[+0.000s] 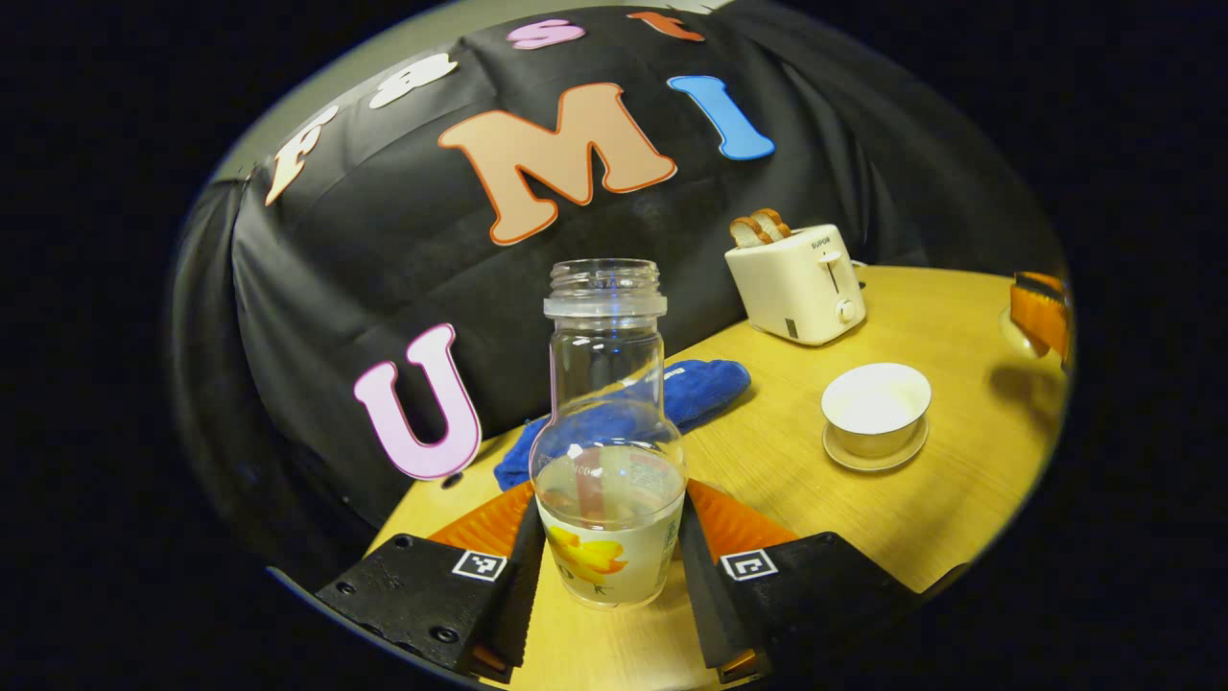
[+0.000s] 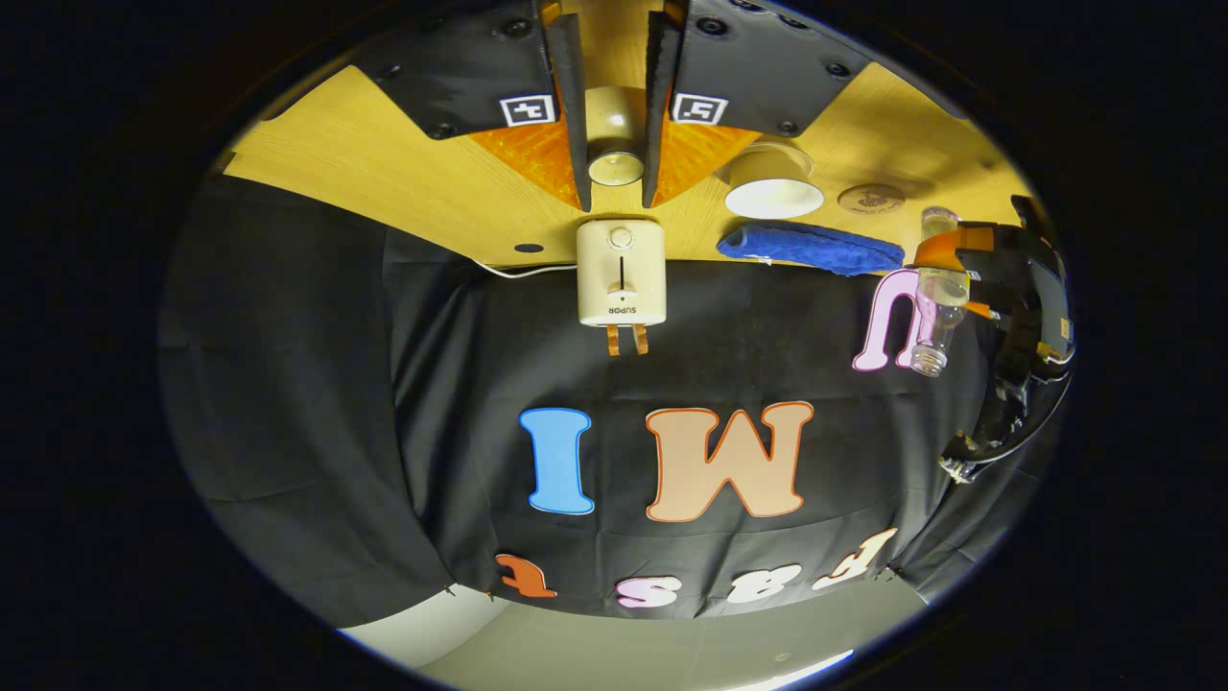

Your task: Open the teacup lid with one hand, grasp the water bottle and pour water into the teacup with the other hand; after pouring, place the water bottle on the coaster and then close the teacup lid.

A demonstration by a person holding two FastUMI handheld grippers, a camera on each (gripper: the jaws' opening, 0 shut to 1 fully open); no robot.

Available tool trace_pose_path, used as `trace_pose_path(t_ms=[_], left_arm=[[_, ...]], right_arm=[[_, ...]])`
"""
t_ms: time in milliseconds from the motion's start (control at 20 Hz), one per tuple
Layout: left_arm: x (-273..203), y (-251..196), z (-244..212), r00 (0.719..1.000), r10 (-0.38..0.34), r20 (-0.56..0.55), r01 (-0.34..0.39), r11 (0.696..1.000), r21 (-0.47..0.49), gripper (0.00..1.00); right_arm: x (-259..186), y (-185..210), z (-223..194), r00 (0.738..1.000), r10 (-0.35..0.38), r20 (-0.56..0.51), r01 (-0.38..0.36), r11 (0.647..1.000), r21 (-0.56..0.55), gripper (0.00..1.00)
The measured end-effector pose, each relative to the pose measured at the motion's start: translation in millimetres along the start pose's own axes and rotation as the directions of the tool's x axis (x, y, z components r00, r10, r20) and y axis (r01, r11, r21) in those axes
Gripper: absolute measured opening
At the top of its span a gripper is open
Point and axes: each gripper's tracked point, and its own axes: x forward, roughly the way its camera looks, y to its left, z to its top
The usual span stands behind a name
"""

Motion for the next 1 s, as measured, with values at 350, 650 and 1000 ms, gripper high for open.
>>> trace_pose_path(t_ms=[350,650,1000], left_arm=[[11.6,-10.6,12.8,0.998,0.065,-0.015,-0.053,0.911,0.409,0.65],[33.1,-27.6,6.3,0.995,0.100,-0.024,-0.059,0.750,0.659,0.65],[36.6,-29.1,9.9,0.993,0.116,-0.007,-0.066,0.612,0.788,0.65]], right_arm=[[3.9,-34.5,1.3,0.998,-0.062,0.003,0.062,0.998,-0.003,0.30],[6.0,-42.3,1.4,0.998,-0.069,0.003,0.069,0.998,-0.003,0.30],[7.7,-44.1,1.6,0.997,-0.071,0.003,0.071,0.997,-0.003,0.30]])
